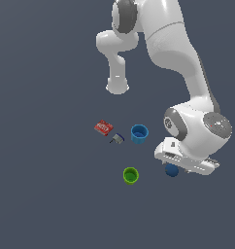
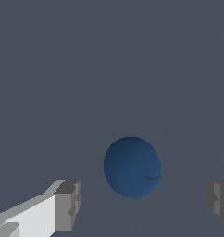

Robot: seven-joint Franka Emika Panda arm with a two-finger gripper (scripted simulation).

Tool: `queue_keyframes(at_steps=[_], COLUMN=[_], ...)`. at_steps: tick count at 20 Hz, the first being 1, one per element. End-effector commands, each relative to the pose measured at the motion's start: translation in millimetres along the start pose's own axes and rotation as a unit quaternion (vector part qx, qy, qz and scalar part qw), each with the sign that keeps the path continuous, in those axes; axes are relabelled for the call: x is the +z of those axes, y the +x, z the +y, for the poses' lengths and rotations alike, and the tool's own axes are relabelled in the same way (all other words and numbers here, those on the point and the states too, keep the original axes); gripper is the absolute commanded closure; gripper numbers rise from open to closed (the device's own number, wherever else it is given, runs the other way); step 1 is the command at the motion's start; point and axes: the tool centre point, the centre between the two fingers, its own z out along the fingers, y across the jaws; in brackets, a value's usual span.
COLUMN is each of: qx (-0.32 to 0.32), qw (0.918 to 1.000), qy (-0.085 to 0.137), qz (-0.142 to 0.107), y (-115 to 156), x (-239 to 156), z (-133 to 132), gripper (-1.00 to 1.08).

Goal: Pick up a designated object from a clutter of objects.

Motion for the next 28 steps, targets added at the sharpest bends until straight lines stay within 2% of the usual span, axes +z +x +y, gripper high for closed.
queue_keyframes(at_steps=[1,8,14,15,28], qx=[0.0,0.002,0.002,0.002,0.002], qw=[1.0,1.0,1.0,1.0,1.0], qy=[0.0,0.0,0.0,0.0,0.0], qz=[0.0,0.0,0.0,0.0,0.0], y=[0,-1,0,0,0], x=[7,42,48,48,46], z=[0,1,0,0,0], gripper=[-0.92,-0.92,-0.92,1.08,1.08])
